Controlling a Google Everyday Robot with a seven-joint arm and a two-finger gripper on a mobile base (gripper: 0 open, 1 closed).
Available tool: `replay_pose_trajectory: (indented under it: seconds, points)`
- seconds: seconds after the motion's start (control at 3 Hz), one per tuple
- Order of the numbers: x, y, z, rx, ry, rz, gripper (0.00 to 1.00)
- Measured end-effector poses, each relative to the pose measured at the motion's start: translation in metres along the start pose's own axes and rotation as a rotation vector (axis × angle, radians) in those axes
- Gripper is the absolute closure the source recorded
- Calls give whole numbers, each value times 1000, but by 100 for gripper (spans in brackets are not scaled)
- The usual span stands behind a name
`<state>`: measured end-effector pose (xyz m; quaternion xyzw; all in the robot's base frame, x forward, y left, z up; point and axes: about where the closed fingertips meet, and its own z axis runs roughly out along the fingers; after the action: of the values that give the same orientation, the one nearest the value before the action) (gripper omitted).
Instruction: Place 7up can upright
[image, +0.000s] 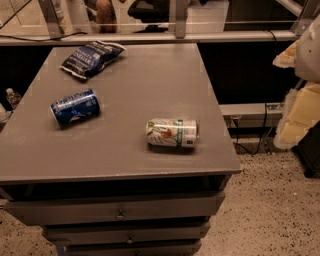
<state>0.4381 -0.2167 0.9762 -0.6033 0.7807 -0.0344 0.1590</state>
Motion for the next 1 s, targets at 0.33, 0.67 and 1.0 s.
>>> replay_pose_trajectory:
  seconds: [0.33,0.67,1.0]
  points:
    - [0,0,0,0,0,0,0]
    - [-15,-5,3,-3,-42,-4,0]
    - [-67,-9,12,-9,-134,-22,0]
